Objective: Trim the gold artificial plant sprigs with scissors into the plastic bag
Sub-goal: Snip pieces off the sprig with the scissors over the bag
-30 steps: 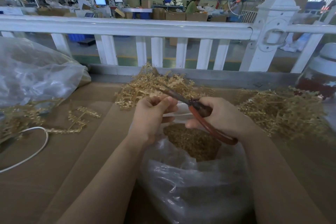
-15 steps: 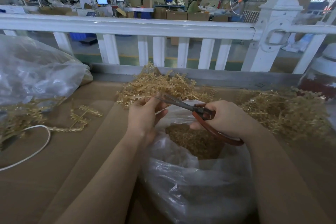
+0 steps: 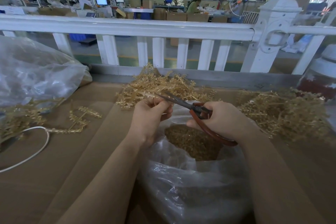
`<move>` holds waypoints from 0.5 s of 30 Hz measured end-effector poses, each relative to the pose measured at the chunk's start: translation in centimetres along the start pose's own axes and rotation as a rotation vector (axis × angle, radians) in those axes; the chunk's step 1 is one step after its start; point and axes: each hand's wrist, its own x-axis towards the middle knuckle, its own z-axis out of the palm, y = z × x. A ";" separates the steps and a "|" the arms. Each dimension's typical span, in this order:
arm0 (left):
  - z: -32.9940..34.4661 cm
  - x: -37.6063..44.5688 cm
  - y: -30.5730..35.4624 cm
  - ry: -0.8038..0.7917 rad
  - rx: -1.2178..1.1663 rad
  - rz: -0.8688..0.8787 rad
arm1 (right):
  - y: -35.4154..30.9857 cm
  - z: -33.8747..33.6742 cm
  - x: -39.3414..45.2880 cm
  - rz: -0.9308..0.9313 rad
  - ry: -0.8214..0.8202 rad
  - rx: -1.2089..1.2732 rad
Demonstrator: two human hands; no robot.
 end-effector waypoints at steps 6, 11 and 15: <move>0.1 -0.2 0.1 -0.026 0.006 0.014 | -0.7 0.0 0.1 -0.009 -0.012 -0.002; 0.0 -0.3 0.2 -0.024 -0.010 -0.001 | -0.7 0.0 0.0 -0.002 0.010 -0.006; -0.1 -0.3 0.3 -0.025 -0.005 0.001 | -1.0 0.0 -0.2 -0.008 0.033 -0.041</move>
